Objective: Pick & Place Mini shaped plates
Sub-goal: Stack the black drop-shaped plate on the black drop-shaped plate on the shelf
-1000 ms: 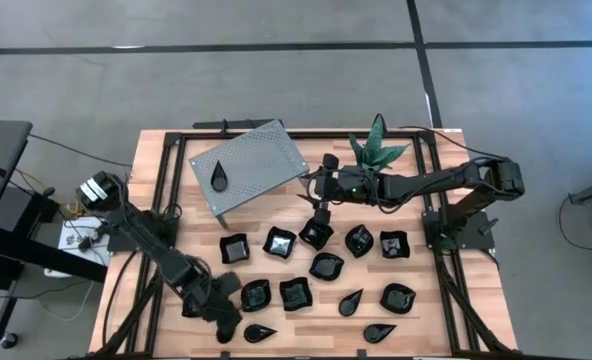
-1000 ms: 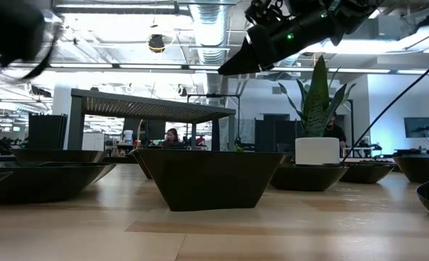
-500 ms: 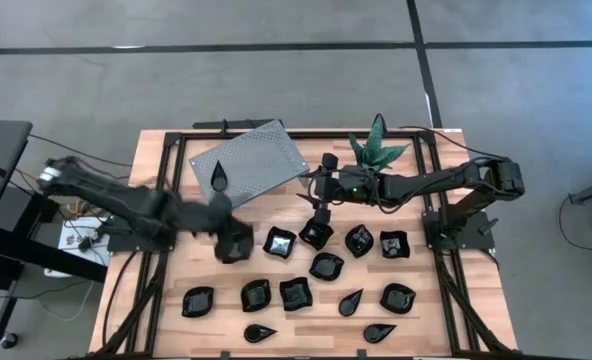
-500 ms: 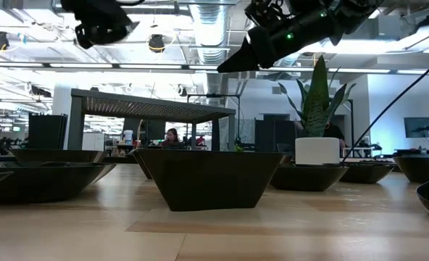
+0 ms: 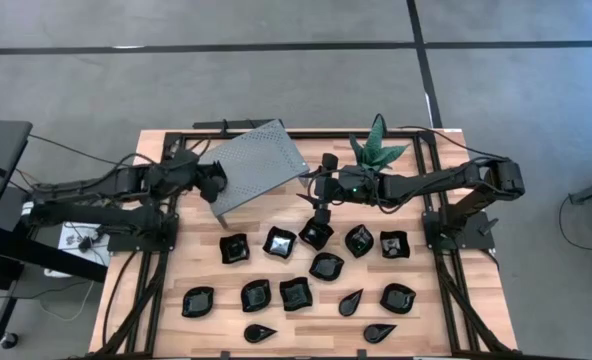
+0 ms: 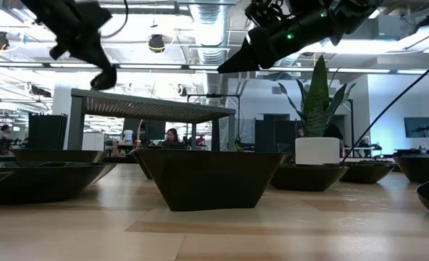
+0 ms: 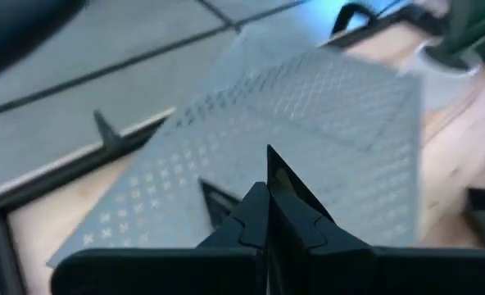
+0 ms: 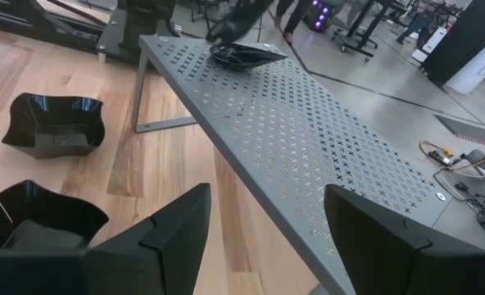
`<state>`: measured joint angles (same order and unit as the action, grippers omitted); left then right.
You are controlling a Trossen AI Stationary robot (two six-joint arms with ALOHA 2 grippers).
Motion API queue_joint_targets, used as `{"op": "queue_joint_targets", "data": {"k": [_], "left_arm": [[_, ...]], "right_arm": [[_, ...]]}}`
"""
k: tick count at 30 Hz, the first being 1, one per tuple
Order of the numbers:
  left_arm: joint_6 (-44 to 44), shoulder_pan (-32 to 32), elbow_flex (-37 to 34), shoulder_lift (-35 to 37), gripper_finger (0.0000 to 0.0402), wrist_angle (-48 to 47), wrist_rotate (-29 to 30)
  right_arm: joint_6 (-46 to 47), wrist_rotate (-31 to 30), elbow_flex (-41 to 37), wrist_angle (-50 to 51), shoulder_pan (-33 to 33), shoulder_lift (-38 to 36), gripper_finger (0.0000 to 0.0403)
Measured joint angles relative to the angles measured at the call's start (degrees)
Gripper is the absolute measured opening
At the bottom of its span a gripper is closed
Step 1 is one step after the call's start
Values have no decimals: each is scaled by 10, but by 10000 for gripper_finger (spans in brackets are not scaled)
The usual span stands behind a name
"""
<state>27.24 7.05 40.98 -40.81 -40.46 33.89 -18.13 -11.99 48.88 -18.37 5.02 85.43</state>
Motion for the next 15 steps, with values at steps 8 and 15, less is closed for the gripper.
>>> {"op": "queue_joint_targets", "data": {"k": [8, 15], "left_arm": [[1, 31, -34, -37, 4, 33, -9], [-29, 35, -34, -30, 4, 102, 0]], "right_arm": [[0, 0, 0, 0, 0, 0, 234], [0, 0, 0, 1, 0, 0, 234]]}}
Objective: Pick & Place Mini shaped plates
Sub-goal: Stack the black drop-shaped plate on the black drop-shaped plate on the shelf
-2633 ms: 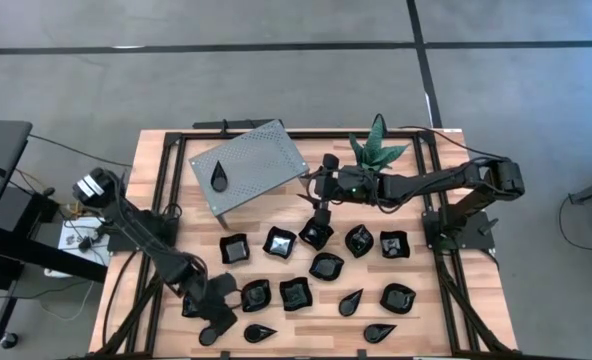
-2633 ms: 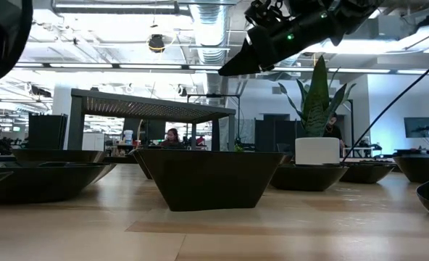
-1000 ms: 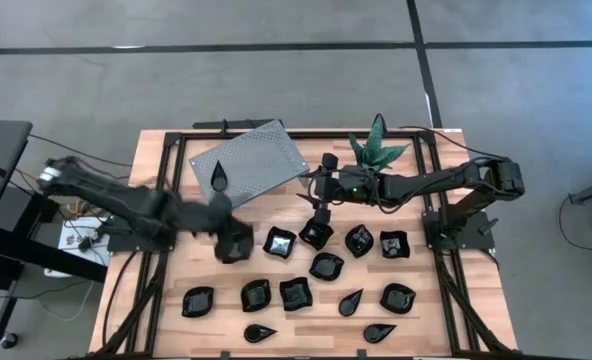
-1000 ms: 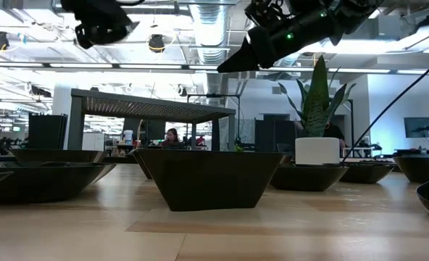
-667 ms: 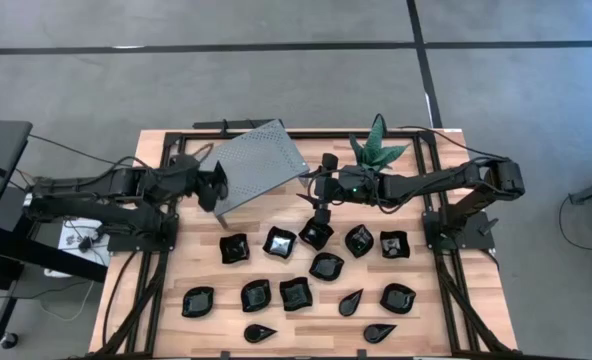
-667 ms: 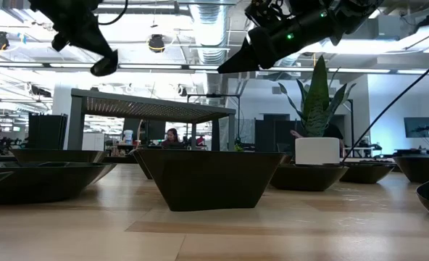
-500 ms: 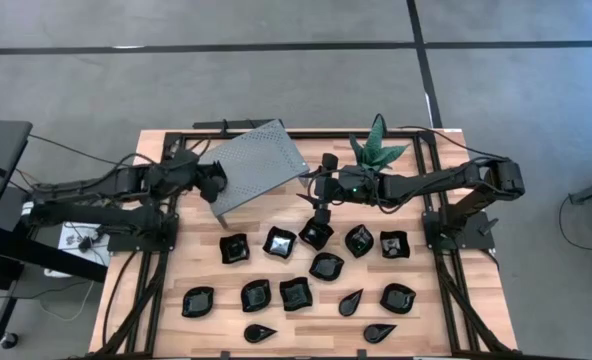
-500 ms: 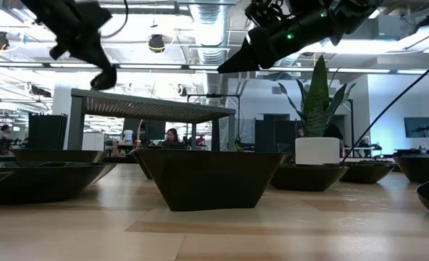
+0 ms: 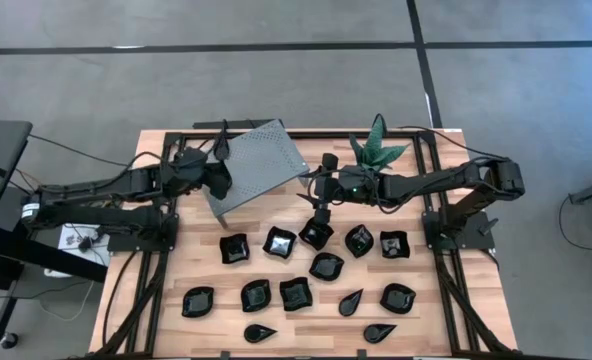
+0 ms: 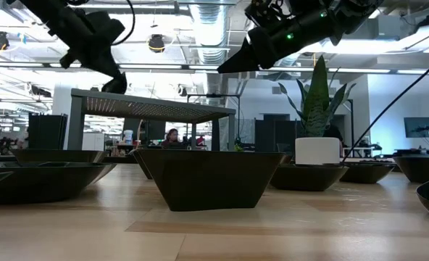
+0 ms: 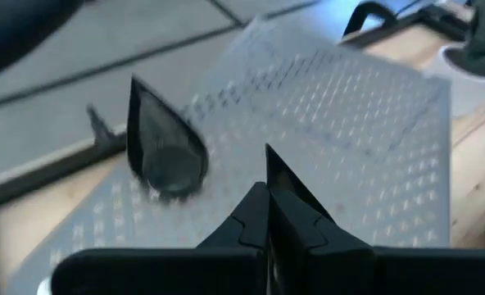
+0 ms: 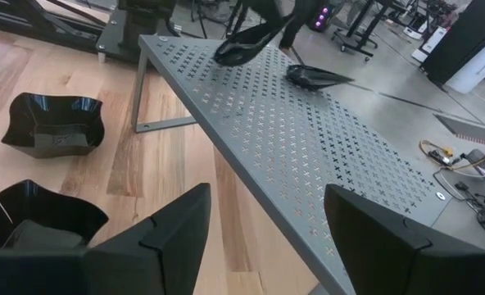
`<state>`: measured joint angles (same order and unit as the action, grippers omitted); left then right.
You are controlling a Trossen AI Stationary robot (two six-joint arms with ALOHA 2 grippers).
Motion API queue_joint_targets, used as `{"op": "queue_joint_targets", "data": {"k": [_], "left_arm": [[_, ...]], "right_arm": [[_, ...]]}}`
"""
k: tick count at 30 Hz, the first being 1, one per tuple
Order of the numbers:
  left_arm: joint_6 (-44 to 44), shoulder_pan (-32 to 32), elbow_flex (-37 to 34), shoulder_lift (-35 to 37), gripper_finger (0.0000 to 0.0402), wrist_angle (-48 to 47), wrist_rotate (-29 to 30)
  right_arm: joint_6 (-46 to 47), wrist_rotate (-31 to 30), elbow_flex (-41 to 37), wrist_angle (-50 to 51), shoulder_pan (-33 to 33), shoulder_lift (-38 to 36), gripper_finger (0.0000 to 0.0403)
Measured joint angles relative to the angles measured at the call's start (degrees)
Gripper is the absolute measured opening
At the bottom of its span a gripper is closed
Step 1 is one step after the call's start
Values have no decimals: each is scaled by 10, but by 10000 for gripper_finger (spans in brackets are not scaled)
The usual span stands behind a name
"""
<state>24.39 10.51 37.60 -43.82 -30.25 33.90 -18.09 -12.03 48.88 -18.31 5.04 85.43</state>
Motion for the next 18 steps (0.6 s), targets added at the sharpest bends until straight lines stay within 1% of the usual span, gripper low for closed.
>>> {"op": "queue_joint_targets", "data": {"k": [2, 6, 10, 14, 17, 18], "left_arm": [[-24, 5, 1, 2, 4, 14, 18], [-52, 29, 12, 3, 4, 25, 23], [-102, 60, 17, 3, 4, 85, 23], [-166, 111, 17, 1, 4, 132, 23], [-180, 158, 17, -5, 4, 136, 21], [-181, 173, 18, -10, 4, 135, 10]], "right_arm": [[0, 0, 0, 0, 0, 0, 234], [0, 0, 0, -1, 0, 0, 234], [-3, 1, 0, -2, 0, 0, 234], [-5, 1, 0, -2, 0, 0, 234], [-5, 1, 0, -5, 0, 0, 234], [-5, 1, 0, -6, 0, 0, 234]]}}
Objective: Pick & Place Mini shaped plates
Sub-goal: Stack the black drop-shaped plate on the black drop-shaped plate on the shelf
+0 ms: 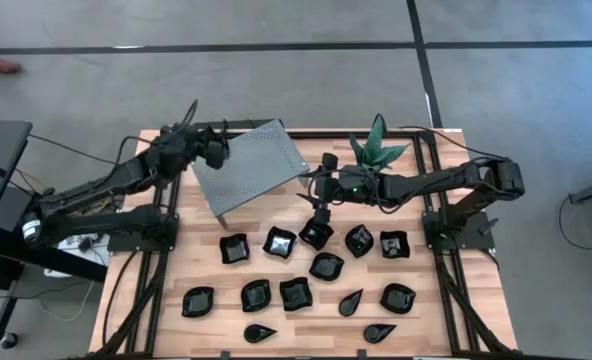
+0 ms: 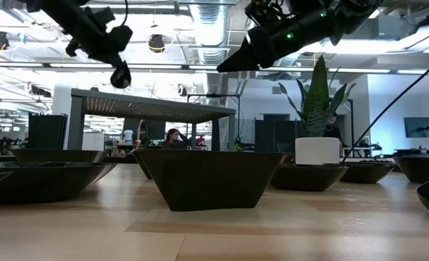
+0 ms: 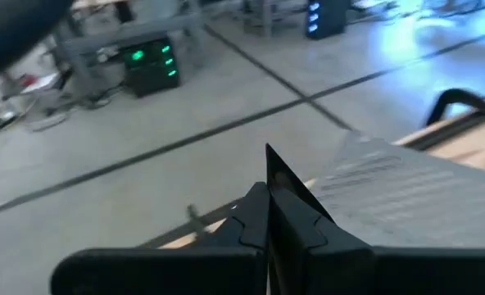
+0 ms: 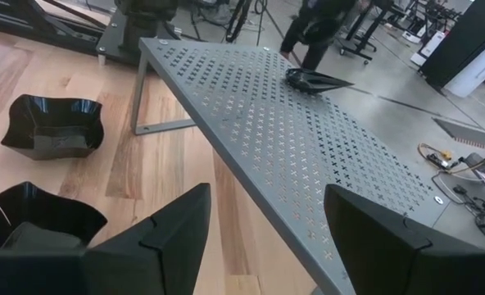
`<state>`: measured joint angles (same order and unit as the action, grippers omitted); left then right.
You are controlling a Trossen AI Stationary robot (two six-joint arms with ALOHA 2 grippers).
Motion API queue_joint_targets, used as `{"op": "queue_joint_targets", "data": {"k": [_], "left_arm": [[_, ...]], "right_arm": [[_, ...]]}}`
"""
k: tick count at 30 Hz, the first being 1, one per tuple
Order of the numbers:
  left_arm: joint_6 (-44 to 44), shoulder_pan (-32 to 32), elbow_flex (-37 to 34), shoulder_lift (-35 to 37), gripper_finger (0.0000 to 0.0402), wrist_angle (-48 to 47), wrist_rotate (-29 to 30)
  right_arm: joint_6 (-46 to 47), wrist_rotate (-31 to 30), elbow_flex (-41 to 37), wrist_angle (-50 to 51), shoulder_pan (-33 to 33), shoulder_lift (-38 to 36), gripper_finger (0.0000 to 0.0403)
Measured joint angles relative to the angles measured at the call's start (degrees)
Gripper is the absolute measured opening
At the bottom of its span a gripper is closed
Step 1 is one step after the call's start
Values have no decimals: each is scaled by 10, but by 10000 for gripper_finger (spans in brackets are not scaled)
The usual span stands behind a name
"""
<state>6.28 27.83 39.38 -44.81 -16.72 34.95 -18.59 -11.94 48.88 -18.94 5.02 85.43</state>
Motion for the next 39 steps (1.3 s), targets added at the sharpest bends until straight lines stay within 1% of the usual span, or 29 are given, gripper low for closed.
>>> {"op": "queue_joint_targets", "data": {"k": [3, 6, 10, 14, 21, 24, 26, 30, 34, 39], "left_arm": [[-1, 34, 0, -25, 4, 3, -38], [-3, 52, 0, -61, 4, 10, -43], [-33, 57, 0, -102, 4, 47, -43], [-44, 56, 0, -122, 4, 54, -44], [-41, 53, 0, -122, 4, 52, -45], [-31, 53, 0, -123, 4, 49, -69], [-25, 53, 0, -123, 4, 37, -79], [-23, 53, 0, -123, 4, 4, -79], [-11, 50, 0, -122, 4, -3, -86], [-3, 32, 0, -121, 4, -16, -91]], "right_arm": [[-4, 0, 0, -3, 0, 0, 234], [-23, 0, 0, -4, 0, 0, 234], [-28, 0, 0, -4, 0, 0, 234], [-28, 0, 0, -3, 0, 0, 234], [-25, 0, 0, 8, 0, 0, 234], [-17, 0, 0, 13, 0, 0, 234], [-10, 0, 0, 19, 0, 0, 234], [-9, 0, 0, 30, 0, 0, 234], [-8, 0, 0, 39, 0, 0, 234], [-8, 0, 0, 40, 0, 0, 234]]}}
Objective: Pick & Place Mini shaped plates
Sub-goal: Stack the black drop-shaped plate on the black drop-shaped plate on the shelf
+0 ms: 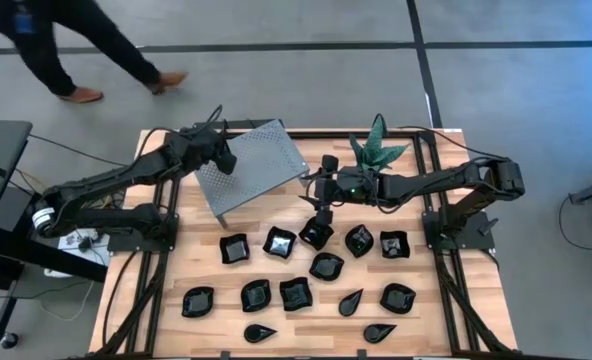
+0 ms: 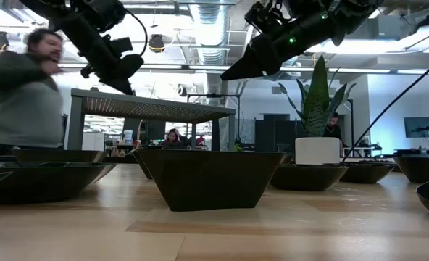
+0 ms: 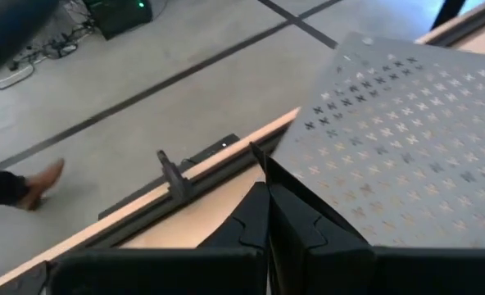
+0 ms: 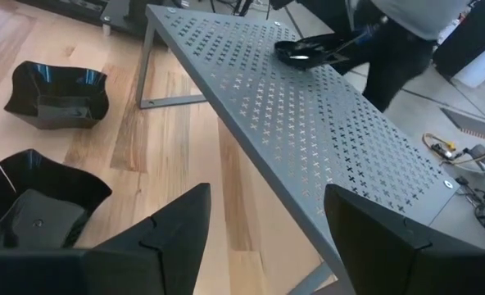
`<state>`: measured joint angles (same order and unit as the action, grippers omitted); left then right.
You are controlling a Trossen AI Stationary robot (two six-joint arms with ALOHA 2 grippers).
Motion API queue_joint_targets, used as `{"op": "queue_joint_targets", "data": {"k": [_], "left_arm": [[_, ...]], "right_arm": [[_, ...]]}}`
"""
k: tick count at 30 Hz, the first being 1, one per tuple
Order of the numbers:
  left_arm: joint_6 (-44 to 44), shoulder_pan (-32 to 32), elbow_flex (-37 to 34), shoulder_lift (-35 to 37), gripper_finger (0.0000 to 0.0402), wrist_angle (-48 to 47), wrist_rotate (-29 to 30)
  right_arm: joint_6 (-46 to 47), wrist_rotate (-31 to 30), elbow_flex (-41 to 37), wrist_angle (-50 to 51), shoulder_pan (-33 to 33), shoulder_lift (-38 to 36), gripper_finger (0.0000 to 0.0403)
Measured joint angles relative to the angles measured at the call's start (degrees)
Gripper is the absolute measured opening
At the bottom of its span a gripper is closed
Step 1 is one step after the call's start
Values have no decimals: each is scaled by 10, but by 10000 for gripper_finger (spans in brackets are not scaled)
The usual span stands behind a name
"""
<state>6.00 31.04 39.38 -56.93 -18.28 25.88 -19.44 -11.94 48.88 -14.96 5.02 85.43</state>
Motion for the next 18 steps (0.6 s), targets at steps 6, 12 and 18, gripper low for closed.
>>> {"op": "queue_joint_targets", "data": {"k": [6, 12, 18], "left_arm": [[36, -34, 0, 0, 4, -34, -7], [55, -61, 0, 0, 4, -49, -7], [83, -73, 0, 0, 4, -86, -6]], "right_arm": [[0, 0, 0, 15, -1, 0, 234], [0, 0, 0, 15, -1, 0, 234], [0, 0, 0, 15, -1, 0, 234]]}}
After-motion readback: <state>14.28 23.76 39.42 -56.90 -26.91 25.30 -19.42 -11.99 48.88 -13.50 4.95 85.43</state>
